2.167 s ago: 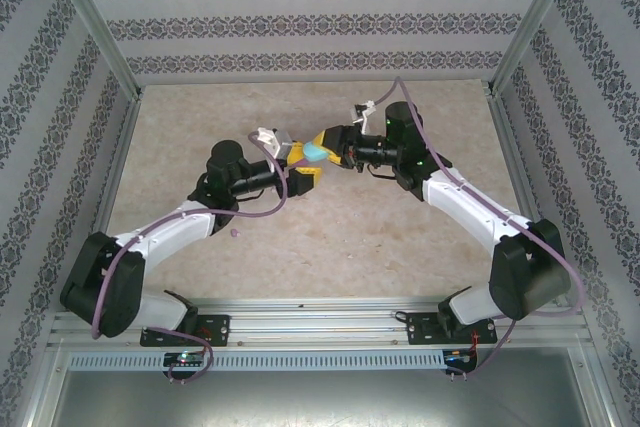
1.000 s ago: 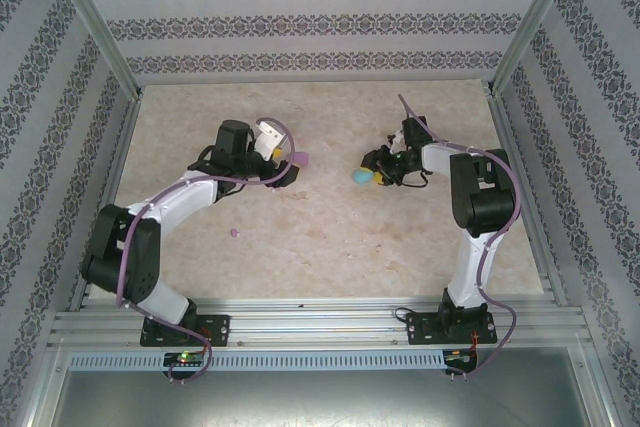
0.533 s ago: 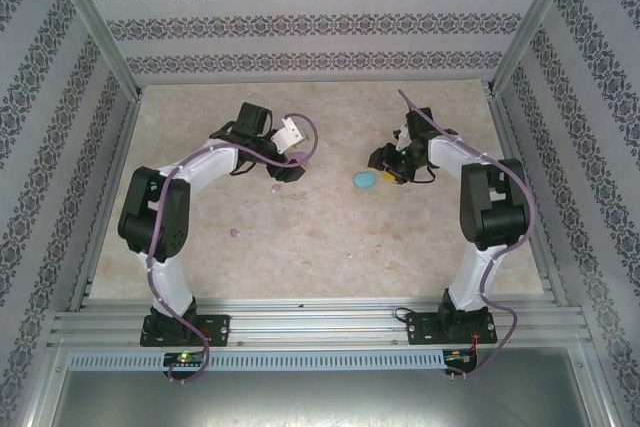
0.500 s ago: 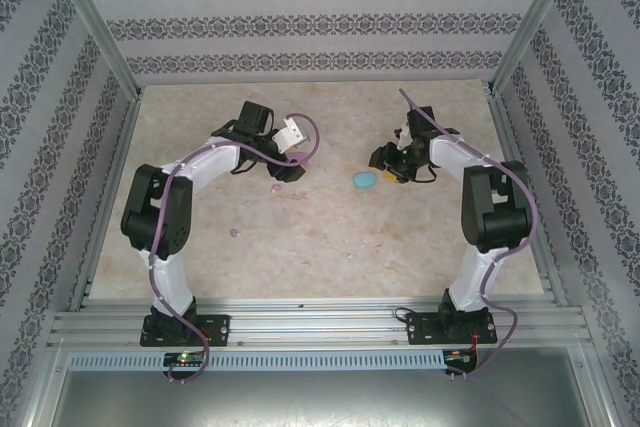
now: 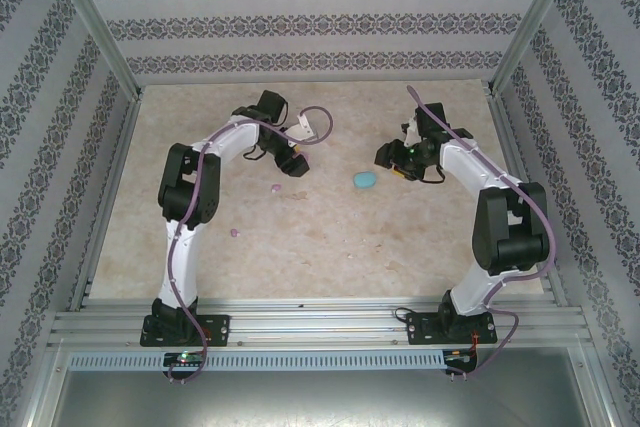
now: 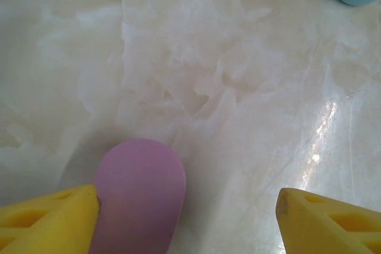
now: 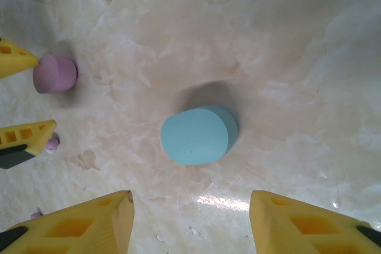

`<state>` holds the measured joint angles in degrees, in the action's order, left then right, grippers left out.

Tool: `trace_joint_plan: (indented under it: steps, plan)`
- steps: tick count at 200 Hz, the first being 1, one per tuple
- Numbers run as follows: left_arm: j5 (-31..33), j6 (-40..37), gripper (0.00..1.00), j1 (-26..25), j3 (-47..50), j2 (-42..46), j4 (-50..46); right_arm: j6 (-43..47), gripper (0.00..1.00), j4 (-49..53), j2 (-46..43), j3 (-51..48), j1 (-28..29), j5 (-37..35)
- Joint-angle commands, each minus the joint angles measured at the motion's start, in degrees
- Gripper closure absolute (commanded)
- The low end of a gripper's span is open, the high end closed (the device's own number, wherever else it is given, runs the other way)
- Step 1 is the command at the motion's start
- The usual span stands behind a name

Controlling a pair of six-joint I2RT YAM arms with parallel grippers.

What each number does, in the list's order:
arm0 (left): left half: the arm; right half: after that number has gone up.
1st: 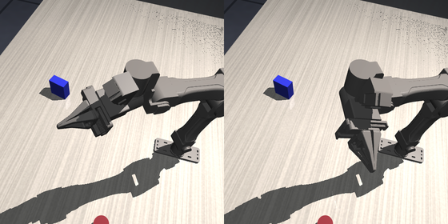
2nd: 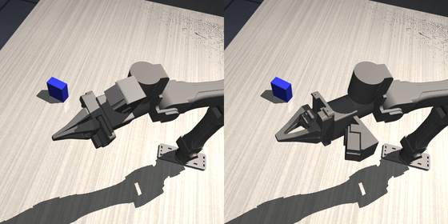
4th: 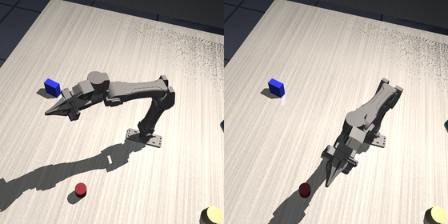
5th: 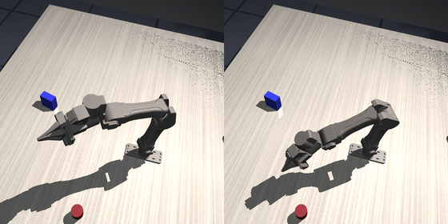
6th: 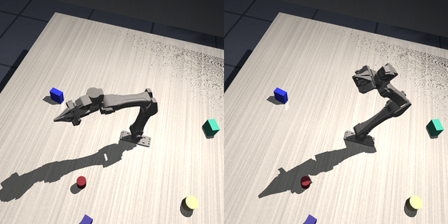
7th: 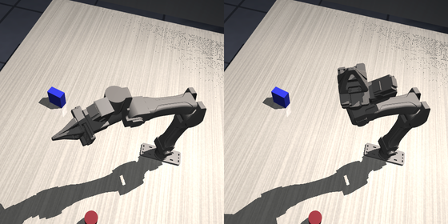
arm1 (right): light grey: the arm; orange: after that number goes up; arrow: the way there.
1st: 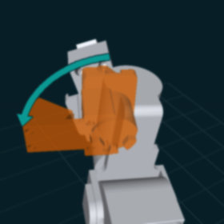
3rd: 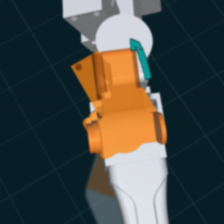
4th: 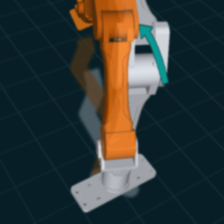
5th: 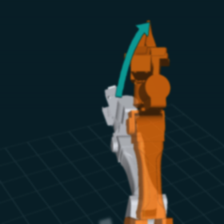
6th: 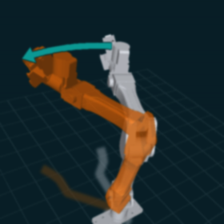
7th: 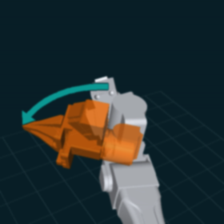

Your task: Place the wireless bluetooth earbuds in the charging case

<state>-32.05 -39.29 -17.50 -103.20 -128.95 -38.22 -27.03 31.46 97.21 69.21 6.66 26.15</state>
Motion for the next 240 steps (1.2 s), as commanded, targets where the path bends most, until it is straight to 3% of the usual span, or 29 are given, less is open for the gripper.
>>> trace_joint_plan:
  steps: [1,77,118,155,200,240]
  plan:
    - [1.29,-1.14,0.22,0.6,-1.9,-3.14,-6.19,-0.74,0.46,-0.37,-1.06,-0.22,1.06,0.22]
    - [3.66,-2.17,0.31,0.58,-5.92,-7.82,-9.33,-2.14,0.46,-1.14,-1.29,0.38,2.31,0.92]
    - [2.5,-1.78,0.51,0.54,-4.5,-6.04,-8.72,-2.74,0.45,-1.4,-1.36,0.82,2.59,1.24]
    - [0.56,-2.16,0.65,0.45,1.63,-1.06,-4.93,-4.49,0.45,-2.9,-1.93,0.59,3.09,3.26]
    - [-3.63,-2.05,0.7,0.4,12.34,8.63,1.93,-12.5,0.45,-12.85,-4.41,-4.03,4.04,11.32]
    - [-12.36,5.37,0.73,0.19,23.46,19.27,13.66,-20.53,0.43,-22.34,-6.55,-8.24,8.07,16.53]
